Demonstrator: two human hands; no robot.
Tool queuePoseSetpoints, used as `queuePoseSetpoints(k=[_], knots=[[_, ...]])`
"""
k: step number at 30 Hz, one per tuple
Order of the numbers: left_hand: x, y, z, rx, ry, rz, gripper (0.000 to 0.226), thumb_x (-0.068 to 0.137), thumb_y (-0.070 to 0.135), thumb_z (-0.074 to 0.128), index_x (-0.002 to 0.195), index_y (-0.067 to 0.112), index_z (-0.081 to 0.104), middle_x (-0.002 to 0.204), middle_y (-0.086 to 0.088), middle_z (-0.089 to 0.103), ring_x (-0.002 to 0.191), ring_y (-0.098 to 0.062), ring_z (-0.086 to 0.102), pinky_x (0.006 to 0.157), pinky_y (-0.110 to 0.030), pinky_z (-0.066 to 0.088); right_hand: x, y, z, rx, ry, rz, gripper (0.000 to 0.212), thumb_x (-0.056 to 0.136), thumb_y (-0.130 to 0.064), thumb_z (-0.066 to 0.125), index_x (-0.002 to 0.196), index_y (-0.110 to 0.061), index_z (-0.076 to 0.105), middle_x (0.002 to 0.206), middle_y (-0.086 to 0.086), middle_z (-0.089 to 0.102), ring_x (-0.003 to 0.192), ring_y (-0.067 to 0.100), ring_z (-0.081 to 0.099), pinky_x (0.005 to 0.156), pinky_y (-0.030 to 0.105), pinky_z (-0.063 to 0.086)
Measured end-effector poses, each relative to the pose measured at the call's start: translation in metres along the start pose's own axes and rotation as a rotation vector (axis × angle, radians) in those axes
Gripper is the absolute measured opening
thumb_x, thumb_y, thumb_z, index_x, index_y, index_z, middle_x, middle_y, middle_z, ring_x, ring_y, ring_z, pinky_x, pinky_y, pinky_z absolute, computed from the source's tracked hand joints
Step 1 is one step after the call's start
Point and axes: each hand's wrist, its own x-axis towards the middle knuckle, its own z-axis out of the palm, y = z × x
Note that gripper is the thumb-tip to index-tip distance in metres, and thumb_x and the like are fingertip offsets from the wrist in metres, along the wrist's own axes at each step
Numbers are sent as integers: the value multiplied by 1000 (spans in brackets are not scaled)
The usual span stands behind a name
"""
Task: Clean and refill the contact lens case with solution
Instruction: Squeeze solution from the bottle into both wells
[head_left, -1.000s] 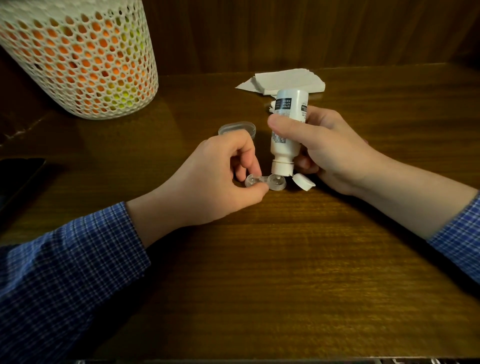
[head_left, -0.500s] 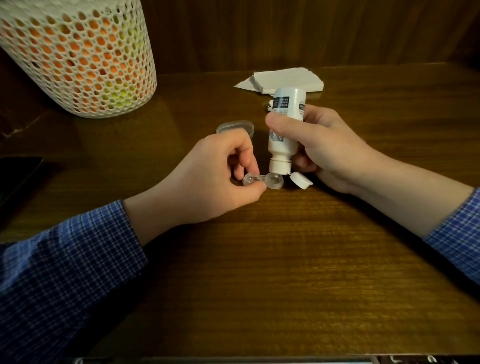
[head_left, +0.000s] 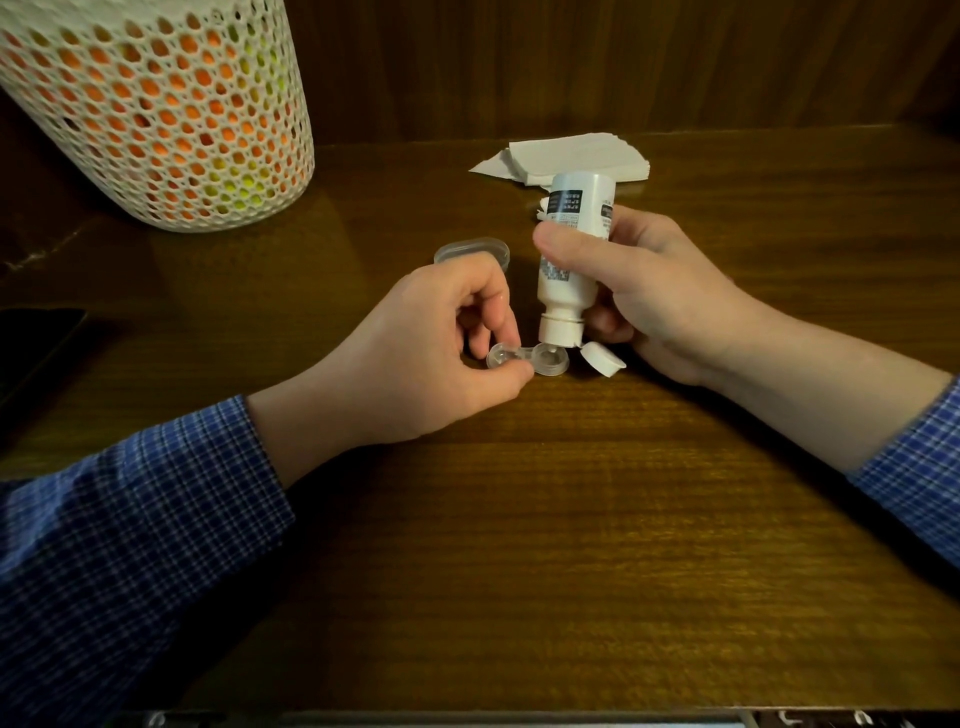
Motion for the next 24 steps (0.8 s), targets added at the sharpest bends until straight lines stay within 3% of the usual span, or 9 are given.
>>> queuePoseSetpoints(k=[3,10,24], knots=[[0,0,0,-26,0,-9,29,81,13,84,85,20,56,88,3,71,69,-16,62,59,-23,53,0,-1,0,32,41,35,22,97,-36,66,98,-15,61,75,4,59,44,6,43,37,17,31],[1,-2,0,-61,-4,-20,25,81,11,84,90,17,61,89,1,72,70,-17,64,61,-18,53,2,-3,-2,151,47,112,28,99,-39,63,92,-12,60,59,-6,63,43,7,43,36,17,32],[2,-2,0,-84,-20,-40,30,79,13,86,97,15,62,89,1,72,67,-6,61,59,-15,51,0,-1,1,44,56,49,20,97,-36,66,102,-17,61,73,0,65,44,7,44,36,17,32]])
